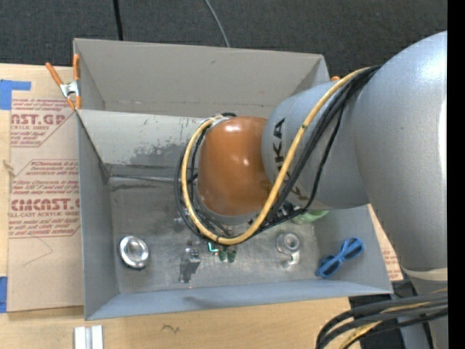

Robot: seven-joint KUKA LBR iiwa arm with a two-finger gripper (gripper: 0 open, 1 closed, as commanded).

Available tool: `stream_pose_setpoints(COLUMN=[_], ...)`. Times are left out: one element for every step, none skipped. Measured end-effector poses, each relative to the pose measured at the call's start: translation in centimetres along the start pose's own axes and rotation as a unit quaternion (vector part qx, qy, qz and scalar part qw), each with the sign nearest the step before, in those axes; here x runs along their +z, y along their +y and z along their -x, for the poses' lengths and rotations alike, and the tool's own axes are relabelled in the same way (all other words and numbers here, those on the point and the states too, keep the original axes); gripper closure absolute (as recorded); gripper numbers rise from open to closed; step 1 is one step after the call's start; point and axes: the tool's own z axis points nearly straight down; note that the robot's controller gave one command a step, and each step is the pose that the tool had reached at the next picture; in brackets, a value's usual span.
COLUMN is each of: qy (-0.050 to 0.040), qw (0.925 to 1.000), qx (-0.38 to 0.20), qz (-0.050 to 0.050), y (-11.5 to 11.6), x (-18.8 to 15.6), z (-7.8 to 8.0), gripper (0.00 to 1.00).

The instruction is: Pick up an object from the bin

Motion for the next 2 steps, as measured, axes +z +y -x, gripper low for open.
stream_pose_setpoints(qy=[-0.0058,-0.0055], qw=[0.9975,0.9977], qx=[-0.07,-0.067], qz=[0.001,0.002], y=[7.81,7.59], x=[6.83,6.52], z=[2.37,2.42], gripper=[0.0,1.0])
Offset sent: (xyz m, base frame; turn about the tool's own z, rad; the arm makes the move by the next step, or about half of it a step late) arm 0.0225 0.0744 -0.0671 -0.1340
